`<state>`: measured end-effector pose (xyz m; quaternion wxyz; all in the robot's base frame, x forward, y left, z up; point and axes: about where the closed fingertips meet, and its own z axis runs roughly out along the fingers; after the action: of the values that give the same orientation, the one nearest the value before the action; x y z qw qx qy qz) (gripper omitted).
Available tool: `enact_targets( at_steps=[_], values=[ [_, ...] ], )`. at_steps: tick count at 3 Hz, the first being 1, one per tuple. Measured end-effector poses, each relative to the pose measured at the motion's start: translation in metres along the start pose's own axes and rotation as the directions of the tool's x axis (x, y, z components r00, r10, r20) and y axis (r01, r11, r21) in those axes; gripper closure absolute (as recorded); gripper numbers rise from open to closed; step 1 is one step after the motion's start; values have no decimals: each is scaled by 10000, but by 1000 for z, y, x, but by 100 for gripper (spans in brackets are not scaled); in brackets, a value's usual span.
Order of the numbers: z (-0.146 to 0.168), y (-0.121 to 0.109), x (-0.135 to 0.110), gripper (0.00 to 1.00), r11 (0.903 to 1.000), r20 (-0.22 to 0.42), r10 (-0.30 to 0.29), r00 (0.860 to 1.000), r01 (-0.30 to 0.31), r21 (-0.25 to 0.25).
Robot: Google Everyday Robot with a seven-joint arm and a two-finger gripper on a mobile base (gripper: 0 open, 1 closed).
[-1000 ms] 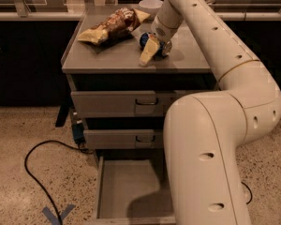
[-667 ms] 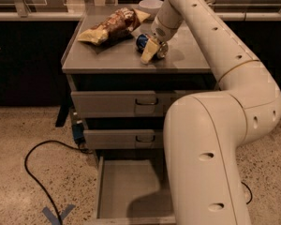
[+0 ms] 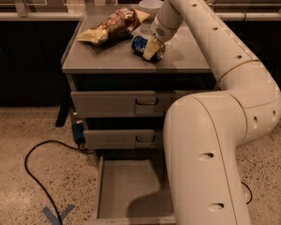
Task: Place pepsi can into bottom drawer
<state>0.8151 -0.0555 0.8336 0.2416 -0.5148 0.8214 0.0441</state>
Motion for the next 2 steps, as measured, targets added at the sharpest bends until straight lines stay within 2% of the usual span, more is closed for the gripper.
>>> enact_targets(
  at_steps=[1,2],
  values=[
    [-22,20,6,99,9975,77,-546,9985,549,-442],
    [-68,56,27,100,9796,546,-1549,9864,1605,-1212]
  ],
)
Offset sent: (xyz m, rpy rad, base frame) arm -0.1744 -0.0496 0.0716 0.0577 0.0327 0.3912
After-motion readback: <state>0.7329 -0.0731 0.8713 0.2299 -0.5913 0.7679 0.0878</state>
